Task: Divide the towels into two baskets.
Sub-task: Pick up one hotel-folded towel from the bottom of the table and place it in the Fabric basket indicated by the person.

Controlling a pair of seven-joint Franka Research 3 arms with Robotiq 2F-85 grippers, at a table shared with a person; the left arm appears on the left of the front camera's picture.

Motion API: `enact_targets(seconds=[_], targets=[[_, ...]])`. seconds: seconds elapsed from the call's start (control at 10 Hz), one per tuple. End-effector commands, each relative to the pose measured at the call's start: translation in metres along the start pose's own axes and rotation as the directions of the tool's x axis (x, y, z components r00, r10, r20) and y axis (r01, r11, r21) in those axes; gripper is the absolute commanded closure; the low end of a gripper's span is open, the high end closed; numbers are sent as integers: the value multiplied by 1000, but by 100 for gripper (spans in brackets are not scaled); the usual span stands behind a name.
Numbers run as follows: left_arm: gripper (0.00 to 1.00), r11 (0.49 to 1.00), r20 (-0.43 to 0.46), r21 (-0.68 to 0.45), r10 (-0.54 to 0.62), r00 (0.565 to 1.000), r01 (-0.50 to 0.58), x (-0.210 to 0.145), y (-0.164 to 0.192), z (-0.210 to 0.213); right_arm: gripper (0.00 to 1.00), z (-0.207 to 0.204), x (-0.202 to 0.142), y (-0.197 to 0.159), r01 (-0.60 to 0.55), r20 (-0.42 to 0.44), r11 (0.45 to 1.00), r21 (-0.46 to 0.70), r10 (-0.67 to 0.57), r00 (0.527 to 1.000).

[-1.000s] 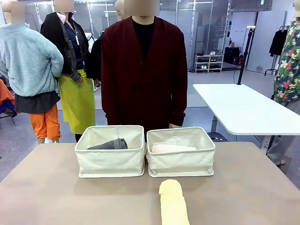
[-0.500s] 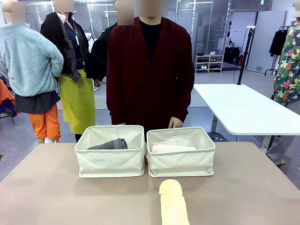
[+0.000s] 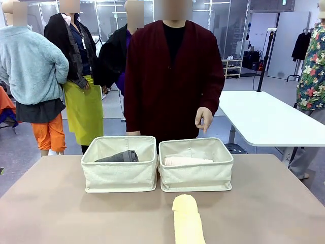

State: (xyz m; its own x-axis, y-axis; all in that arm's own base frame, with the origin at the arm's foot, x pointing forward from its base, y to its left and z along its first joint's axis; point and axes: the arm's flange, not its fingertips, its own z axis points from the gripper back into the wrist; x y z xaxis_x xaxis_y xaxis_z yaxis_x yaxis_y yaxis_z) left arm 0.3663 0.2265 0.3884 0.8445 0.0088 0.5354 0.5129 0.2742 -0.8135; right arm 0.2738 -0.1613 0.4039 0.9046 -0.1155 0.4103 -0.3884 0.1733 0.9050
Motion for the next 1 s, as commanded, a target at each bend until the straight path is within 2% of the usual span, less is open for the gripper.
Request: enact_targets(seconds=[0.0, 0.3, 0.4, 0.5, 0.8, 0.9], targets=[[0, 1000, -6, -2, 5, 1000, -5, -4, -1, 2, 0, 0, -6, 2, -12, -5, 1000, 4, 12, 1000], [0, 1000, -6, -2, 5, 1000, -5, -4, -1, 2, 0, 0, 0, 0, 0, 0, 1000, 0, 0, 1000], [0, 1000, -6, -2, 5, 1000, -5, -4, -1, 2, 0, -25, 9, 4, 22, -46, 999, -46, -24, 999], [0, 1000, -6, -2, 5, 1000, -5, -4, -1, 2, 0, -51, 16, 6, 99, -48, 987, -127, -106, 993], [0, 1000, -6, -2, 5, 1000, -5, -4, -1, 2, 0, -145, 21, 13, 191, -159, 935, -298, -245, 956], [0, 1000, -6, -2, 5, 1000, -5, -4, -1, 2, 0, -175, 23, 14, 206, -152, 909, -362, -276, 949]])
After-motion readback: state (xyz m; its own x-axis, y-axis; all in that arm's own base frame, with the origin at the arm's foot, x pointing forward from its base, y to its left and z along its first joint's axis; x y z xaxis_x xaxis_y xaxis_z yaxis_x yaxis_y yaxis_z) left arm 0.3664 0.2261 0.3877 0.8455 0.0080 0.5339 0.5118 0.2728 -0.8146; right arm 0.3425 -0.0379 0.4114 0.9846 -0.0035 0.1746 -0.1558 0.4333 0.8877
